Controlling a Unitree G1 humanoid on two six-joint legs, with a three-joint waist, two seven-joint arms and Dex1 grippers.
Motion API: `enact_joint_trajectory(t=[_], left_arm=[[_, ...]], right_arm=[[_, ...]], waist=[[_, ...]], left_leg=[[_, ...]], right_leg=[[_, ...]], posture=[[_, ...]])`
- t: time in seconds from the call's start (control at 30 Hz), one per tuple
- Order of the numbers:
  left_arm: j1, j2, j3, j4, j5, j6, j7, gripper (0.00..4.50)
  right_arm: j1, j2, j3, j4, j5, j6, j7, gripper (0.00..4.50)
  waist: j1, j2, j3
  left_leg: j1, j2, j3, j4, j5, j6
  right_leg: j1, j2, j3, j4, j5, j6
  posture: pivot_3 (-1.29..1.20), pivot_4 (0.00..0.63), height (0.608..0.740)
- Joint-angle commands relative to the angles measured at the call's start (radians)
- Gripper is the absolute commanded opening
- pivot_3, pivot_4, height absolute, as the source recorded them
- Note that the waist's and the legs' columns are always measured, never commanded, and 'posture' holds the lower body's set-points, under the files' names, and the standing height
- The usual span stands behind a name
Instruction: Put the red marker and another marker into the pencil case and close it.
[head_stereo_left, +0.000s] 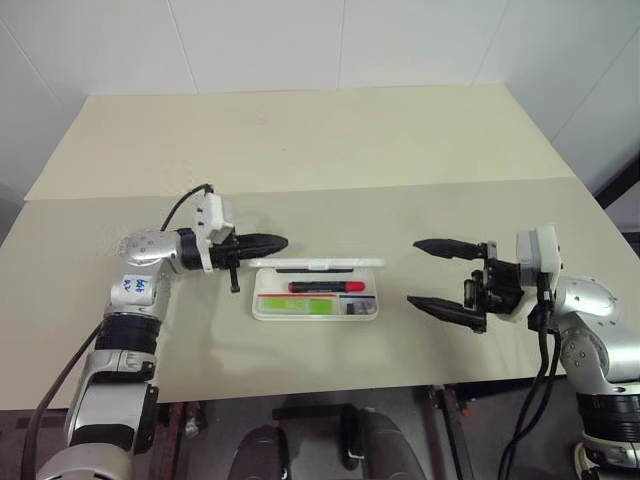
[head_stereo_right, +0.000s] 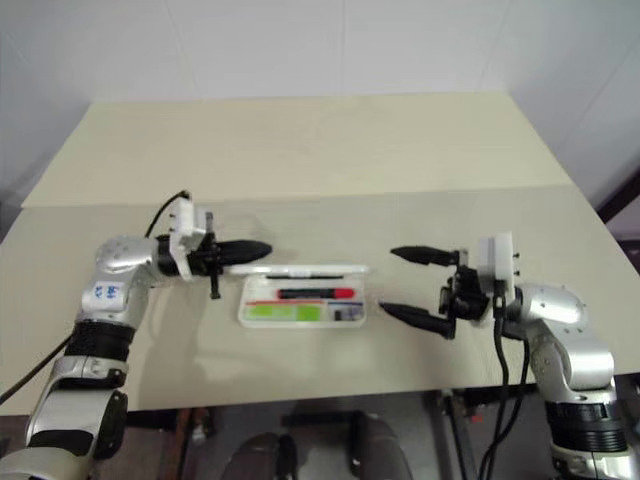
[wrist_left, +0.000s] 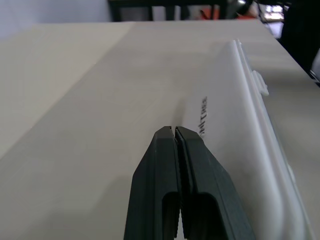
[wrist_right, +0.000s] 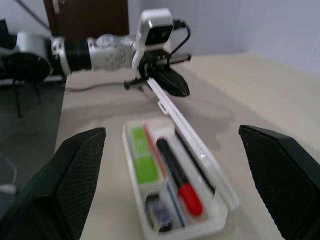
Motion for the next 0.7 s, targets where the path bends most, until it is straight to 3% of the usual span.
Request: enact_joint_trajectory(t=[0.03, 0.37, 0.7], left_arm=[[0.017, 0.02, -0.023, -0.066, 0.003, -0.008, -0.03, 0.03], [0.09, 0.098, -0.11, -0.194, 0.048, 0.141, -0.033, 0.03], [0.119, 0.086, -0.245, -0.264, 0.145, 0.281, 0.049, 0.03]], right_arm=[[0.001, -0.019, 0.008, 0.016, -0.028, -0.047, 0.047, 4.5], [-0.034, -0.031, 0.009, 0.073, -0.089, -0.121, 0.069, 4.5], [-0.063, 0.001, 0.04, -0.009, -0.095, -0.097, 0.003, 4.5]], waist=[[-0.002, 0.0, 0.0], [-0.002, 0.0, 0.0], [0.0, 0.0, -0.001]], left_leg=[[0.0, 0.0, 0.0, 0.0, 0.0, 0.0], [0.001, 0.0, 0.0, 0.0, 0.0, 0.0], [0.001, 0.001, -0.001, 0.001, 0.0, 0.0]], right_leg=[[0.0, 0.0, 0.0, 0.0, 0.0, 0.0], [0.0, 0.0, 0.001, 0.001, 0.0, 0.0], [0.0, -0.001, 0.003, 0.002, 0.0, 0.0]], posture=[[0.0, 0.15, 0.74], [0.0, 0.15, 0.74], [0.0, 0.15, 0.74]])
